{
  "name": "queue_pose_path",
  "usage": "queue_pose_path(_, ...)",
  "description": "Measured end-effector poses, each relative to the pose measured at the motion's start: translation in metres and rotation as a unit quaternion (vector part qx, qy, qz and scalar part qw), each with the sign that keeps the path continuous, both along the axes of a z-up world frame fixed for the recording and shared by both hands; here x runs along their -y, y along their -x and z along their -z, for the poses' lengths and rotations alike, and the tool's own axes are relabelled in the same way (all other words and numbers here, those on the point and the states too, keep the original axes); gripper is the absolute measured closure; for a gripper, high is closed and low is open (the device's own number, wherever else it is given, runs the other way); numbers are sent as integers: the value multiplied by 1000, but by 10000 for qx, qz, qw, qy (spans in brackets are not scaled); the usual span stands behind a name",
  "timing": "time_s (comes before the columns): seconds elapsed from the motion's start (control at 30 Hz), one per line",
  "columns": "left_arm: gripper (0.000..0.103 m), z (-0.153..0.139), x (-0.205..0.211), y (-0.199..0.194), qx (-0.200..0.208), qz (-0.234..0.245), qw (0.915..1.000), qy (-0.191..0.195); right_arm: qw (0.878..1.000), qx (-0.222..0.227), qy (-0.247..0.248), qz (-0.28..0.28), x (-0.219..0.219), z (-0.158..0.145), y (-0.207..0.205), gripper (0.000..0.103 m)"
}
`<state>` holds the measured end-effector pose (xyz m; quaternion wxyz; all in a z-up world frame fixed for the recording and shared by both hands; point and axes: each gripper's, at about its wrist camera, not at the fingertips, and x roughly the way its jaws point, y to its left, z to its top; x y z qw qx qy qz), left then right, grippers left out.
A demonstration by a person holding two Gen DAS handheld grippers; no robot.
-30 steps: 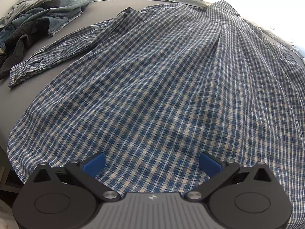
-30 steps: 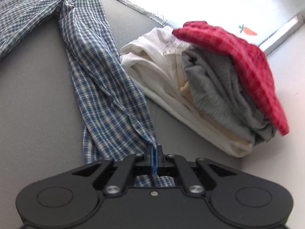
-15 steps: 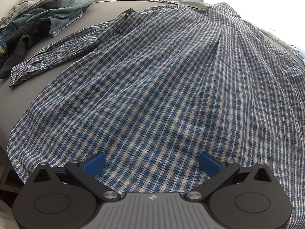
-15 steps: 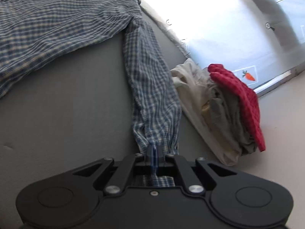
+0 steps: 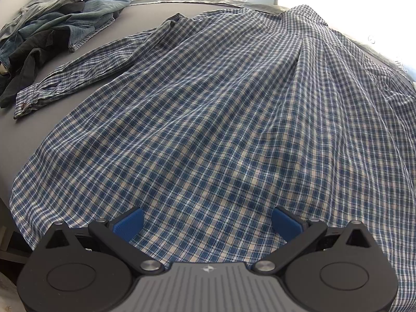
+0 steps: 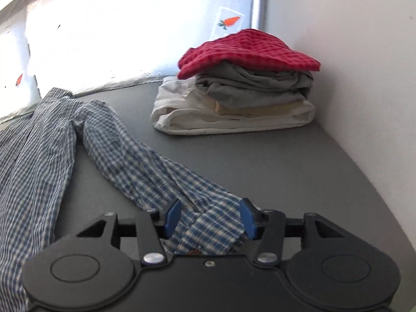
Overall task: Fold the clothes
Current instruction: 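Grasp the buttoned sleeve cuff with the right gripper, lay it straight, release, then regrasp the cuff with the right gripper, pull it straight, release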
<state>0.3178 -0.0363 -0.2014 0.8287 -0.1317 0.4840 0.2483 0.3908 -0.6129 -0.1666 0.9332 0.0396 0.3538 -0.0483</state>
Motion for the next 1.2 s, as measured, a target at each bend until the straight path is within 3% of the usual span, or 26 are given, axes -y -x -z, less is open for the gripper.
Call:
queue_pose_path(0.17, 0, 0, 0, 0, 17, -15, 10000, -13, 9878, -718, -1114, 814, 35, 31, -26, 49)
queue_pose_path(0.23, 0, 0, 0, 0, 19, -26, 10000, -17, 9882, -566, -1251, 674, 39, 28, -29, 88)
queue_pose_path(0.27, 0, 0, 1, 0, 18, -30, 10000, -17, 9882, -490, -1319, 604, 41, 27, -30, 102)
queue_pose_path(0.43, 0, 0, 0, -1, 3, -41, 10000, -8, 9817, 62, -1289, 1402, 78, 16, -35, 103)
queue_pose_path(0.5, 0, 0, 0, 0, 7, -47, 10000, -11, 9797, 83, -1179, 1617, 90, 16, -41, 103)
queue_pose_path(0.57, 0, 0, 0, -1, -1, -54, 10000, -7, 9836, -68, -771, 1629, 93, 20, -53, 103)
queue_pose_path(0.67, 0, -1, -1, -1, -21, -57, 10000, 7, 9872, -479, -164, 1515, 86, 29, -65, 100)
queue_pose_path(0.73, 0, -1, 0, -1, -22, -63, 10000, 6, 9852, -634, 526, 1500, 75, 30, -67, 97)
queue_pose_path(0.77, 0, -1, 0, -1, -19, -70, 10000, 3, 9822, -553, 914, 1544, 67, 28, -64, 80)
queue_pose_path(0.8, 0, -1, 0, -1, -15, -79, 10000, -1, 9790, -379, 1194, 1610, 59, 25, -59, 55)
queue_pose_path(0.83, 0, -1, 1, -1, -13, -87, 10000, -4, 9768, -163, 1387, 1622, 50, 21, -55, 46)
queue_pose_path(0.97, 0, -1, 0, -2, -35, -103, 9999, 7, 9885, 382, 1104, 965, 23, 11, -44, 44)
queue_pose_path(1.07, 0, 0, -1, -2, -56, -106, 9999, 20, 9955, 29, 676, 658, 17, 25, -47, 48)
queue_pose_path(1.13, 0, -1, -1, -3, -64, -108, 9999, 25, 9929, -299, 787, 843, 17, 38, -47, 48)
queue_pose_path(1.2, 0, -1, -1, -3, -66, -116, 9999, 28, 9927, -248, 568, 1030, 24, 42, -41, 43)
